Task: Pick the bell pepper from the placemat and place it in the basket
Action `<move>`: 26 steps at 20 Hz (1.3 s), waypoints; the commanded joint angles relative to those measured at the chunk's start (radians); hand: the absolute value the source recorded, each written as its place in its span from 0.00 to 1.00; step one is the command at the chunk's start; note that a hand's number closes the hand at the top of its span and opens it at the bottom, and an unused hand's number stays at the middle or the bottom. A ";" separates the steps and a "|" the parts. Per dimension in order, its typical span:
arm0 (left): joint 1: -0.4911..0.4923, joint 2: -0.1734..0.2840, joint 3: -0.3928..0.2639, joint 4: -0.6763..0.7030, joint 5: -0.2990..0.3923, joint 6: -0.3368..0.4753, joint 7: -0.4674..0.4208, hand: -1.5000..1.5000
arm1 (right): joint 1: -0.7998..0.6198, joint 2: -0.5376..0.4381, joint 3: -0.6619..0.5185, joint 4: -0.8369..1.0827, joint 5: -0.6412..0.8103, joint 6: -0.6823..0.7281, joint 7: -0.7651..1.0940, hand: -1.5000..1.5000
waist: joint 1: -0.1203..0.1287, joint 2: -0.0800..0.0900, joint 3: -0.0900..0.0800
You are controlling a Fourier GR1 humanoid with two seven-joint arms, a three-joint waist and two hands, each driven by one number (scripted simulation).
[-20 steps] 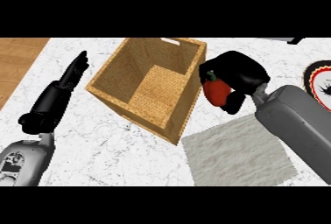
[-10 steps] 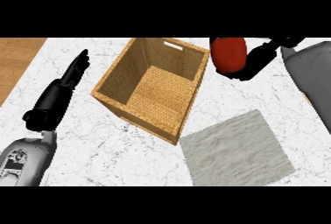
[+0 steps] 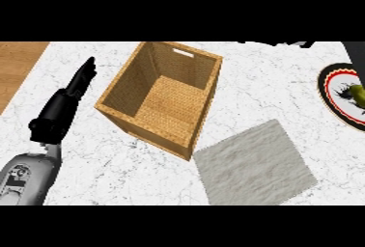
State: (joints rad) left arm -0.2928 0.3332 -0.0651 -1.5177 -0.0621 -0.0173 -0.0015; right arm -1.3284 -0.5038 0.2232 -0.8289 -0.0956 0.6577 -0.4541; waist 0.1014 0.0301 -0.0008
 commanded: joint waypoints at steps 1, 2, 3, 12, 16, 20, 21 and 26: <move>-0.019 0.012 0.016 -0.032 -0.003 0.006 0.046 0.50 | -0.135 0.043 0.017 0.112 0.005 0.139 -0.041 1.00 | -0.021 -0.012 0.000; 0.000 0.022 0.027 -0.009 0.020 -0.022 0.034 0.50 | -0.153 0.047 0.017 0.128 -0.001 0.161 -0.040 1.00 | -0.029 -0.013 -0.001; -0.003 0.008 0.022 0.008 0.002 -0.004 0.017 0.50 | -0.156 0.098 0.028 0.125 0.006 0.132 -0.042 1.00 | -0.040 -0.014 -0.001; 0.068 0.024 0.067 0.006 0.001 -0.004 -0.029 0.50 | -0.234 0.229 0.093 0.148 0.041 0.165 0.083 1.00 | -0.073 -0.025 0.000; 0.044 0.018 0.078 0.035 0.001 -0.006 -0.026 0.50 | -0.246 0.213 0.122 0.151 0.085 0.215 0.078 1.00 | -0.081 -0.024 0.000; 0.066 -0.005 0.064 0.022 -0.023 0.012 -0.048 0.50 | -0.267 0.226 0.153 0.134 0.135 0.203 0.108 1.00 | -0.084 -0.026 0.000; 0.105 -0.018 0.039 -0.047 -0.027 0.017 -0.009 0.50 | -0.253 0.195 0.185 0.126 0.190 0.176 0.077 1.00 | -0.074 -0.026 0.001; 0.088 -0.014 0.049 0.016 -0.038 0.009 -0.039 0.50 | -0.217 0.217 0.292 0.052 0.362 0.004 0.010 1.00 | -0.085 -0.026 0.000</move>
State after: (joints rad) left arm -0.2289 0.3288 -0.0089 -1.5121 -0.0857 -0.0119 -0.0267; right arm -1.5765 -0.2900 0.4568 -0.7259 0.1671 0.7086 -0.3698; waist 0.0267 0.0083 -0.0007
